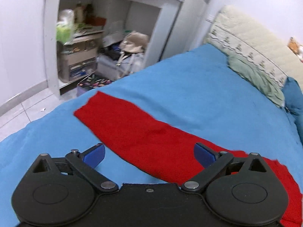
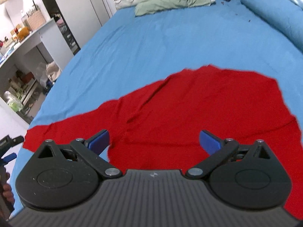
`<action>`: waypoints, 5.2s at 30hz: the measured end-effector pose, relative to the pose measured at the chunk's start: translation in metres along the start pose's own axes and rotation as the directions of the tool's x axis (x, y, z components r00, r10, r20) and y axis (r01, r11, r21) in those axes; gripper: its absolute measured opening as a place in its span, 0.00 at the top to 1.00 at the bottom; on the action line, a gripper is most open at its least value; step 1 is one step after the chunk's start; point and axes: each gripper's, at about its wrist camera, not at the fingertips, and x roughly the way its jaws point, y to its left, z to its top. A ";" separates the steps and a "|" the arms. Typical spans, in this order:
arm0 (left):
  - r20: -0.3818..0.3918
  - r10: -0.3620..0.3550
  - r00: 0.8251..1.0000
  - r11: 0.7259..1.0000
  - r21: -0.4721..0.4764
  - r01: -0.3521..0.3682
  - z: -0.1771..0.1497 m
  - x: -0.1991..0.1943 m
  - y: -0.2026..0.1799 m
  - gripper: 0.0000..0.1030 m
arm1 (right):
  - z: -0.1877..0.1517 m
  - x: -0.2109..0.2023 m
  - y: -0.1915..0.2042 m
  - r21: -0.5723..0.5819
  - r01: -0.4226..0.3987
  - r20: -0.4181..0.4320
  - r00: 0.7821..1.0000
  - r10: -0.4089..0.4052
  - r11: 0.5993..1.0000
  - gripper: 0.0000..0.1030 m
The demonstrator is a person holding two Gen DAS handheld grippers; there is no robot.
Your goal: Fold small clothes
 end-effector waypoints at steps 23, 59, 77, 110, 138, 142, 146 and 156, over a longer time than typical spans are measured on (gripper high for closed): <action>0.072 0.099 0.992 0.995 0.025 -0.101 0.009 0.052 0.009 0.95 | -0.033 0.044 0.007 0.011 -0.019 0.014 1.000 0.018 1.000 0.00; -0.213 -0.257 0.943 0.736 0.589 0.334 -0.231 -0.001 -0.390 0.45 | 0.023 -0.010 -0.258 0.023 -0.029 0.006 1.000 0.029 0.999 0.00; -0.141 -0.022 0.990 0.803 0.588 0.102 -0.172 0.009 -0.240 0.35 | 0.020 0.132 -0.075 -0.533 -0.158 -0.136 0.986 0.100 0.831 0.72; -0.132 -0.015 0.991 0.844 0.531 0.083 -0.170 0.048 -0.253 0.48 | 0.073 0.012 -0.246 0.019 0.083 0.183 0.979 -0.085 0.996 0.81; -0.231 -0.121 0.965 0.810 0.539 0.230 -0.178 0.057 -0.296 0.38 | 0.009 0.078 -0.262 -0.025 0.067 0.037 0.997 -0.066 0.997 0.12; -0.207 -0.154 0.966 0.850 0.471 0.237 -0.181 0.055 -0.271 0.37 | -0.010 0.080 -0.273 -0.017 0.090 0.051 0.995 -0.089 0.996 0.13; -0.164 -0.170 0.972 0.814 0.533 0.232 -0.193 0.053 -0.274 0.36 | -0.020 0.075 -0.272 -0.078 0.096 0.089 0.992 -0.089 0.992 0.13; -0.096 -0.214 0.972 0.801 0.553 0.231 -0.162 -0.027 -0.258 0.18 | -0.014 -0.006 -0.271 -0.070 0.045 0.216 0.976 -0.029 0.997 0.08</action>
